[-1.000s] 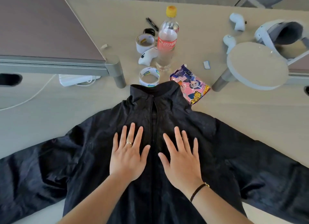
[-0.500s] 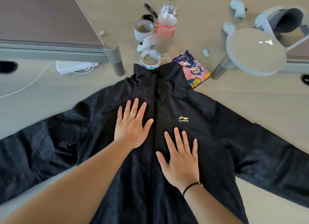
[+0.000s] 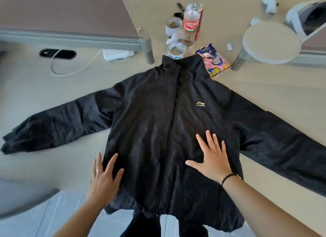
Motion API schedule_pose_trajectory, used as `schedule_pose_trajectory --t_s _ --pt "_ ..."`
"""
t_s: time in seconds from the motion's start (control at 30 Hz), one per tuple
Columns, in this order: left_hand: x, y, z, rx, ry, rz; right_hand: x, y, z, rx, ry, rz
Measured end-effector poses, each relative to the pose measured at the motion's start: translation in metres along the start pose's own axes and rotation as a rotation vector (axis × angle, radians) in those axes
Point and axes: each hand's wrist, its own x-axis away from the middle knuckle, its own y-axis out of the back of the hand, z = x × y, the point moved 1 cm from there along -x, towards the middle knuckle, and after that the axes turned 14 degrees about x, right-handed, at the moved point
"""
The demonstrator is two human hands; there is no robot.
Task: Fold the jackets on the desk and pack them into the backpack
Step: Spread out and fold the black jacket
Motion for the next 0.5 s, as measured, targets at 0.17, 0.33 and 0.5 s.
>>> schedule_pose_trajectory --t_s 0.17,0.33,0.5 --pt "0.037 -0.003 0.031 0.398 0.098 -0.148 0.057 -0.025 -0.016 -0.076 -0.062 -0.067" --pt "0.067 -0.009 0.032 0.620 0.310 -0.232 0.123 -0.042 -0.018 -0.236 -0.275 -0.112" --pt "0.086 -0.009 0.040 0.737 0.389 -0.234 0.180 -0.058 -0.011 -0.494 -0.601 -0.136"
